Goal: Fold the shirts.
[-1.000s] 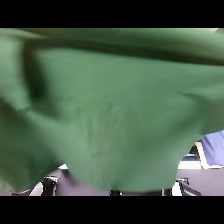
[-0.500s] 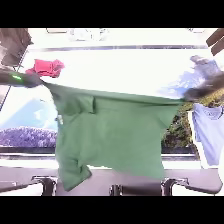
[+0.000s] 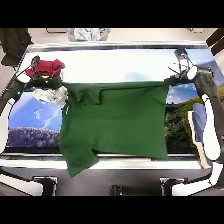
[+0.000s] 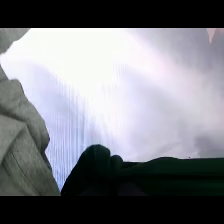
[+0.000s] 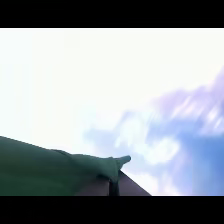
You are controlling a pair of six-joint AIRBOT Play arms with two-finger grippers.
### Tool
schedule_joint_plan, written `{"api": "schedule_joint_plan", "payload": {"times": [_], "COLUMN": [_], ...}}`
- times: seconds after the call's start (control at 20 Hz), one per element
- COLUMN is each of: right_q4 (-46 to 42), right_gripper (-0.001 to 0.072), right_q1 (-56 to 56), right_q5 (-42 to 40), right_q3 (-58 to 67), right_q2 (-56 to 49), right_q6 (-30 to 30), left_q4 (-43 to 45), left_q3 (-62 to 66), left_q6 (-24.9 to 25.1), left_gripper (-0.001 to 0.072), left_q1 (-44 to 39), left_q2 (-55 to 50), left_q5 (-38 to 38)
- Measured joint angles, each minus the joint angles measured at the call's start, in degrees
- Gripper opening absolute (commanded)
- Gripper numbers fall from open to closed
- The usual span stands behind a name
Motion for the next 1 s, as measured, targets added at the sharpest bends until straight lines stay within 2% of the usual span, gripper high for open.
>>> {"api": "schedule_joint_plan", "payload": {"times": [0.15, 0.4, 0.5, 0.75, 1.0], "right_q4": [-0.37, -0.81, -1.31, -3.74, -2.38], "right_gripper": [0.0045, 0.0046, 0.0046, 0.0048, 0.0049], "right_q1": [0.13, 0.15, 0.15, 0.15, 0.15], "right_q5": [-1.42, 7.65, 11.06, 21.05, 28.44], "right_q3": [0.0, 0.0, 0.0, -0.04, -0.07], "right_q2": [-0.7, -1.33, -0.76, -1.99, -5.42], "right_q6": [0.94, -0.13, -1.88, -5.33, -7.41], "left_q4": [-0.48, -0.52, 0.59, 5.07, 8.5], "left_q3": [0.46, 0.72, 0.76, -1.75, -7.43], "left_q6": [-0.04, -0.24, -0.24, -1.05, -4.26], "left_gripper": [0.0026, 0.0025, 0.0025, 0.0025, 0.0026], "left_q1": [-0.42, -0.55, -0.26, -0.94, -1.42], "left_q2": [-1.25, -1.95, -0.9, -0.15, -0.11], "left_q5": [2.43, -1.84, -5.77, -22.95, -29.31]}}
